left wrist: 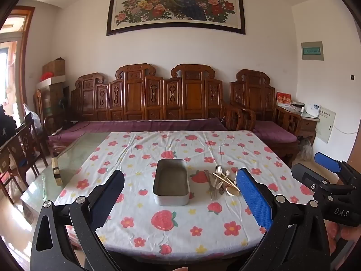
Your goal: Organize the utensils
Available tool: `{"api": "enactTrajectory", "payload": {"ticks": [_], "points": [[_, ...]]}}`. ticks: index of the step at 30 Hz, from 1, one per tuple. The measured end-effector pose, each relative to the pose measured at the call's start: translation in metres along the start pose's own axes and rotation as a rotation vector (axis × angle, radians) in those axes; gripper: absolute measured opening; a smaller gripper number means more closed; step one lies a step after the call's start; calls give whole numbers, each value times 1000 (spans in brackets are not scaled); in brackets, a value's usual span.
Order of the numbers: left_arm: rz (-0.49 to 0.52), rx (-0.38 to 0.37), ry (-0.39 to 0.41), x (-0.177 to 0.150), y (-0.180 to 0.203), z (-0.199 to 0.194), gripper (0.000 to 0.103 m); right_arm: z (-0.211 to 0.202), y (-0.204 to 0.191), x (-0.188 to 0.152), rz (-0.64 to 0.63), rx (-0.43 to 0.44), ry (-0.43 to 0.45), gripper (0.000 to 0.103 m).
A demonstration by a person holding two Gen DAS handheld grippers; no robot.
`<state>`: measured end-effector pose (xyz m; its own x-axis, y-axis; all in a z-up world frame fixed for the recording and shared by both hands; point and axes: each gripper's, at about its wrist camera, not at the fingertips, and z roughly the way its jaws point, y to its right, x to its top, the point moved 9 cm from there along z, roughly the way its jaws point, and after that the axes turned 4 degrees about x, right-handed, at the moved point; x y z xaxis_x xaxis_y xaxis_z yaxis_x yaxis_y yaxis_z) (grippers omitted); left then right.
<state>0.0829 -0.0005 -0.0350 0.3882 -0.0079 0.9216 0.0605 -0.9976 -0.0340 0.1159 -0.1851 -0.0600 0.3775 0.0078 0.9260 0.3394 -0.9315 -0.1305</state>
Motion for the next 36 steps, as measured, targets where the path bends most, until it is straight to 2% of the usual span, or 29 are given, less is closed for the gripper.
{"api": "enactTrajectory", "payload": {"ticks": [36], "points": [[-5, 2, 4, 7, 3, -5, 97, -2, -2, 5, -3, 0, 2, 101]]}}
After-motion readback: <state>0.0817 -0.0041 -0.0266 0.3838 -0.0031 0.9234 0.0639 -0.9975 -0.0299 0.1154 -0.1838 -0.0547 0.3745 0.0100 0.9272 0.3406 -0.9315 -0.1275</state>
